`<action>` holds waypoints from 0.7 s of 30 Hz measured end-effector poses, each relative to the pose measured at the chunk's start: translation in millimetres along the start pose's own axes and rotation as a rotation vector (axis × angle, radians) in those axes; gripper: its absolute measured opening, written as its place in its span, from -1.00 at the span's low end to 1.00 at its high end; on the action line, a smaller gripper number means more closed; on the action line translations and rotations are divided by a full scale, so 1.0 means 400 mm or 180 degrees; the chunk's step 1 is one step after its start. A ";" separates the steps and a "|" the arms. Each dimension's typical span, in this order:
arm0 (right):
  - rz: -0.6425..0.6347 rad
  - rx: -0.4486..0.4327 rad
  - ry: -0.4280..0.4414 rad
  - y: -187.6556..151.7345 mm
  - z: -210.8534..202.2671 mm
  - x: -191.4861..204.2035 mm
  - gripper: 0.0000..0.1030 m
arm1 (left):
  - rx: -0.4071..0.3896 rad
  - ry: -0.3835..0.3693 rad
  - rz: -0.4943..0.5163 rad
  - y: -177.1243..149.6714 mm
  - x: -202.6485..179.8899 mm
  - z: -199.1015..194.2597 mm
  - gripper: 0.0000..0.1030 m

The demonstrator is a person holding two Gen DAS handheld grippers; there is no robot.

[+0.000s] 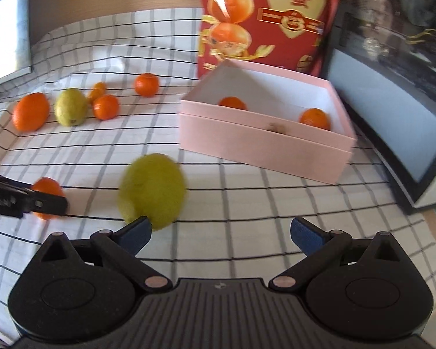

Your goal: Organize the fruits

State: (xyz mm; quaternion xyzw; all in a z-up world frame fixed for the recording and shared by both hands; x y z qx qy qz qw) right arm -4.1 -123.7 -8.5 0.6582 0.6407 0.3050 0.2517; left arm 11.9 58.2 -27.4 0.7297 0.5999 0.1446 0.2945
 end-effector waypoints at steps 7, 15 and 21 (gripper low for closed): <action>0.0292 0.0090 0.0517 0.008 -0.025 0.005 0.94 | 0.0015 0.0058 0.0069 -0.001 -0.010 0.003 -0.06; -0.0161 0.0060 0.0517 0.018 0.026 0.105 0.92 | -0.0019 -0.0017 -0.0114 -0.003 0.003 -0.002 -0.07; -0.0178 0.0268 0.0616 0.028 0.102 0.123 0.80 | -0.0021 0.0035 -0.0089 -0.003 -0.005 -0.001 -0.07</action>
Point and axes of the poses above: each gripper's, at about its wrist camera, not at the fingertips, and z roughly the way its jaws point, x to its left, y to its top, the point moved 7 cm from there along z, roughly the way its jaws point, and after that the axes turned 10 degrees about z, right-handed, at the moved point
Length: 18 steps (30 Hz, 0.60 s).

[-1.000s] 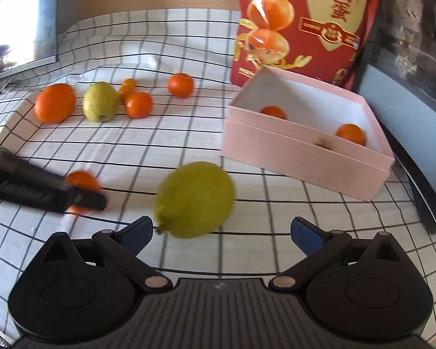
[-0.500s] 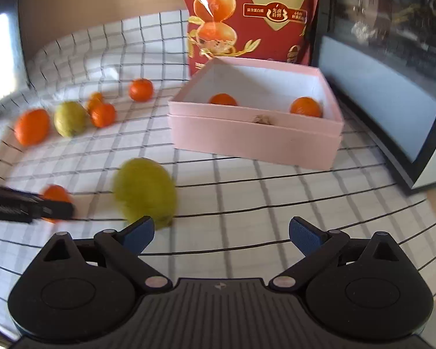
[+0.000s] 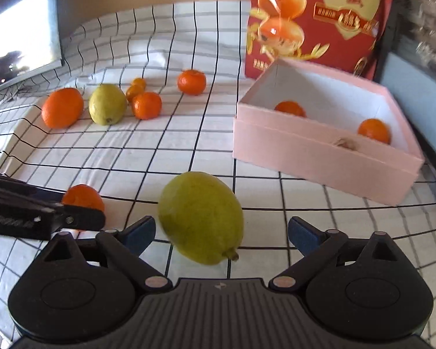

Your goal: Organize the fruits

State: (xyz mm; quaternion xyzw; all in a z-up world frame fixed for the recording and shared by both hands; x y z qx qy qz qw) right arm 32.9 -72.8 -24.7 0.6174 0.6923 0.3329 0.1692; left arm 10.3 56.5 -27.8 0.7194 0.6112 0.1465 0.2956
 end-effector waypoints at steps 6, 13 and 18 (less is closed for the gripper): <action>-0.0068 0.0041 0.0082 0.004 0.022 0.014 0.64 | -0.0001 0.0038 0.0019 0.000 -0.001 0.002 -0.06; -0.0093 0.0072 0.0258 0.012 0.008 0.024 0.17 | 0.0037 0.0121 0.0035 0.002 -0.002 0.008 -0.07; 0.0049 0.0131 0.0329 0.011 0.000 0.005 0.17 | 0.0059 0.0197 0.0117 0.003 -0.009 0.012 -0.07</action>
Point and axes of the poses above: each gripper's, at about its wrist camera, not at the fingertips, and z roughly the way its jaws point, x to its left, y to its top, the point moved 7 cm from there along z, roughly the way its jaws point, and after that the axes turned 10 degrees about z, right-handed, at the moved point
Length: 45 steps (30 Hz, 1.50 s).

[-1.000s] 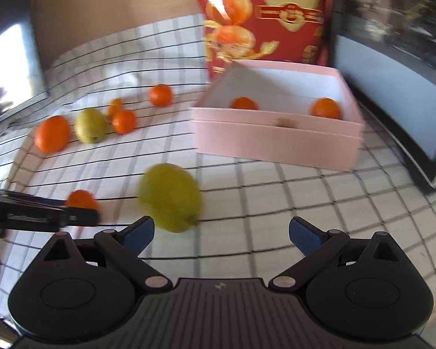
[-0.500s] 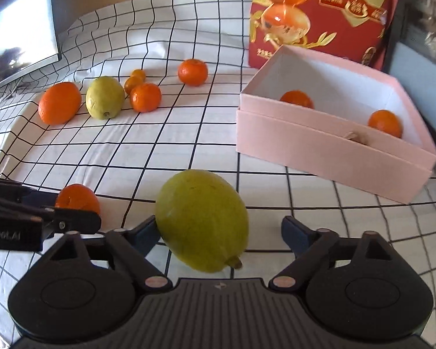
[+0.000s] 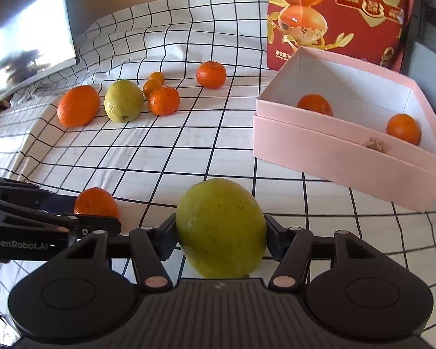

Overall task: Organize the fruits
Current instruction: 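Carry the pear and tangerine into the pink box and open both tools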

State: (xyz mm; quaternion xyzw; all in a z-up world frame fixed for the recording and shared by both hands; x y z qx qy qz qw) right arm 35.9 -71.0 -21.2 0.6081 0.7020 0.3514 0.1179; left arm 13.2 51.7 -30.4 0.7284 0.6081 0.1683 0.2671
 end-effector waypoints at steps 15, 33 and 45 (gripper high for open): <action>0.0423 -0.0138 -0.0374 -0.035 -0.124 -0.162 0.16 | -0.0038 0.0145 -0.0027 -0.001 -0.006 0.001 -0.07; 0.0370 -0.1007 -0.0691 0.433 -0.295 -0.234 0.16 | -0.1246 -0.0797 0.0523 0.709 -0.213 -0.090 -0.08; 0.0608 0.0028 -0.0866 0.357 0.038 -0.314 0.16 | 0.0011 -0.0566 0.1325 0.698 -0.369 0.398 -0.08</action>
Point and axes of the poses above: each gripper's, at about its wrist camera, not at the fingertips, and z roughly the way its jaws point, x to its left, y to its top, the point moved 7 cm from there along z, roughly the way its jaws point, and after that the axes turned 10 degrees about z, right-handed, at the moved point
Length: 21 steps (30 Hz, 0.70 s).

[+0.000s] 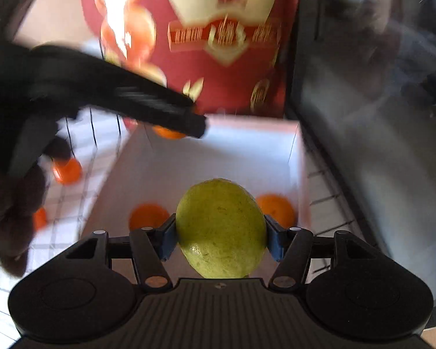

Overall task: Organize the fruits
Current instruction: 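Carry the pear and tangerine into the pink box and open both tools, then withdraw both open tools from the pink box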

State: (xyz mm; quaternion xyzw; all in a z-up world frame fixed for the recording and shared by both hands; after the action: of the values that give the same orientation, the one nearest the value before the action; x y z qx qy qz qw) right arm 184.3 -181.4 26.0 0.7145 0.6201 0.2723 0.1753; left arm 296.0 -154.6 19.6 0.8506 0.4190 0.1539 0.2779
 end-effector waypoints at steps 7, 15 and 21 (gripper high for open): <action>-0.0395 0.0116 -0.0200 -0.026 0.073 0.020 0.16 | 0.0451 -0.0029 0.0284 -0.038 -0.039 0.119 -0.07; -0.0448 0.0277 -0.0180 -0.041 0.099 0.027 0.17 | 0.0409 -0.0141 0.0042 -0.029 -0.008 0.145 -0.06; -0.0324 0.0219 -0.0066 -0.039 0.075 0.028 0.25 | -0.0300 -0.0507 -0.0572 -0.032 0.045 0.003 -0.07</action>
State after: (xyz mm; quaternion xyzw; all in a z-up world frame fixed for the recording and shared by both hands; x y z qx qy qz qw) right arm 191.2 -165.2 -5.1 0.6904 0.6628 0.2342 0.1706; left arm 299.4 -134.5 11.4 0.8051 0.4624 0.0798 0.3627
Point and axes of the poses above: each gripper's, at about its wrist camera, not at the fingertips, and z roughly the way its jaws point, x to its left, y to its top, the point moved 7 cm from there along z, roughly the way its jaws point, and after that the axes turned 10 degrees about z, right-handed, at the moved point
